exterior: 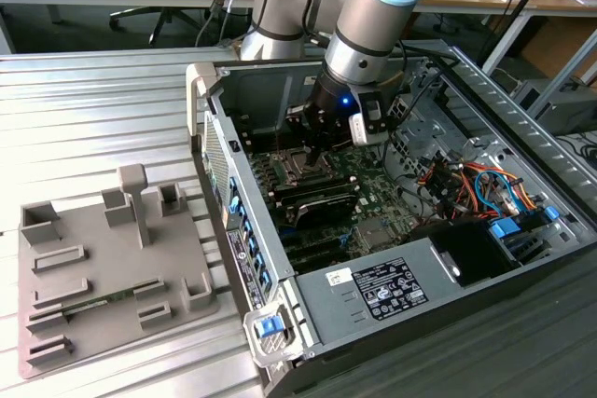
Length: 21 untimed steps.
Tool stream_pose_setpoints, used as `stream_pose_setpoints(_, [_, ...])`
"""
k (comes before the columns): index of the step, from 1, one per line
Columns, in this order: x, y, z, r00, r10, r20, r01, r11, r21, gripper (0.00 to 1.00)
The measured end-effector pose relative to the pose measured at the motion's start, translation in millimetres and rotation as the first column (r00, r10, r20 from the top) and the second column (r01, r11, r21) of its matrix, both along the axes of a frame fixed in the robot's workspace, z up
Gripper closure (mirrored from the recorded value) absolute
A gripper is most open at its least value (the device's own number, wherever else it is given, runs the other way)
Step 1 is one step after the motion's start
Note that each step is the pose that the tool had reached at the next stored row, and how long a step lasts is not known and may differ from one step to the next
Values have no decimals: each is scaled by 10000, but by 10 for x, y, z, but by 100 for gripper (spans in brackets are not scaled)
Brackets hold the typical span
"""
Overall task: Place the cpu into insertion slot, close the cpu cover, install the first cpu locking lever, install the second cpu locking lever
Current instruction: 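Install the first cpu locking lever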
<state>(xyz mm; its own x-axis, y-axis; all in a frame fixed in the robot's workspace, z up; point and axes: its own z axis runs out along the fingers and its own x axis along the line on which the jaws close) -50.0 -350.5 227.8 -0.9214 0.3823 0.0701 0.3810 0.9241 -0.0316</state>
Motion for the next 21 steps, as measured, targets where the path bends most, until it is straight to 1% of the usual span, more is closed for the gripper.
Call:
stream_pose_setpoints(4, [0,0,0,9998,181,0,-181,9998,-1,89])
stream_pose_setpoints(10, [0,0,0,9994,345,0,-345,9994,0,89])
stream_pose_setpoints(17, [0,0,0,9977,671,0,-671,9977,-1,89])
stream_pose_setpoints(21, [0,0,0,9970,775,0,-775,9970,-1,89])
